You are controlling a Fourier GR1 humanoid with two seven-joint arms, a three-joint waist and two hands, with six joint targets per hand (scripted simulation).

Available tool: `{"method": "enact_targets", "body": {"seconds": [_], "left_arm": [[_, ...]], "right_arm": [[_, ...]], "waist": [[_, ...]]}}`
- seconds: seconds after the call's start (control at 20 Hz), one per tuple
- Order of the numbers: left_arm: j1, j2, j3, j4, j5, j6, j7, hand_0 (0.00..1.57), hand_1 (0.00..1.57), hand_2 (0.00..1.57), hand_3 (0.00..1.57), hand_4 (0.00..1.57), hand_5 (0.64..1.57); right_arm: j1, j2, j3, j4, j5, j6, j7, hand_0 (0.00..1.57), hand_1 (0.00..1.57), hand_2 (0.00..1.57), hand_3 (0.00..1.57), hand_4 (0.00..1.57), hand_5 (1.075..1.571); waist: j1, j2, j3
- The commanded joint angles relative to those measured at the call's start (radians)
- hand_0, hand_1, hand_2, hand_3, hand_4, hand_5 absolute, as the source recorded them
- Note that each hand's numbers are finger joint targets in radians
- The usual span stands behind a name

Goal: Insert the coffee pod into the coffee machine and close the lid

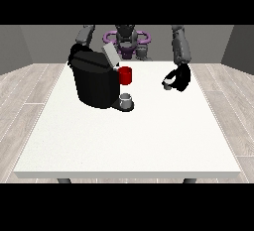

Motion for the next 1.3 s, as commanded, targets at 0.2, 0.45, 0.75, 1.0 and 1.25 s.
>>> {"method": "enact_targets", "body": {"seconds": [0.2,0.45,0.75,1.0,1.25], "left_arm": [[-0.082,-0.043,-0.039,-0.093,-0.006,-0.122,0.020,1.39,1.39,1.41,1.35,0.58,1.571],[-0.146,-0.033,-0.046,-0.148,-0.012,-0.189,0.042,1.26,1.26,1.32,1.30,0.53,1.571],[-0.220,-0.030,-0.026,-0.153,-0.013,-0.236,0.082,1.25,1.25,1.33,1.29,0.56,1.571],[-0.289,-0.002,0.013,-0.142,0.010,-0.310,0.124,1.27,1.27,1.34,1.29,0.55,1.571],[-0.379,0.003,0.028,-0.156,-0.008,-0.273,0.178,1.02,1.02,1.21,1.23,0.50,1.571]], "right_arm": [[0.015,-0.026,-0.064,0.155,-0.043,0.019,-0.070,0.00,0.00,0.00,0.00,0.44,1.571],[0.002,0.001,-0.051,0.224,-0.024,-0.004,-0.109,0.00,0.00,0.00,0.00,0.49,1.571],[-0.050,0.000,-0.024,0.173,-0.021,-0.004,-0.027,0.00,0.00,0.00,0.00,0.46,1.571],[-0.035,0.008,-0.013,0.175,-0.028,0.021,-0.084,0.00,0.00,0.00,0.00,0.48,1.571],[-0.064,0.022,0.024,0.157,-0.023,0.018,-0.088,0.00,0.00,0.00,0.00,0.50,1.571]], "waist": [[0.041,-0.085,-0.0005],[0.069,-0.103,-0.0005],[0.010,-0.108,-0.0010],[-0.021,-0.091,-0.0009],[-0.053,-0.071,-0.0008]]}}
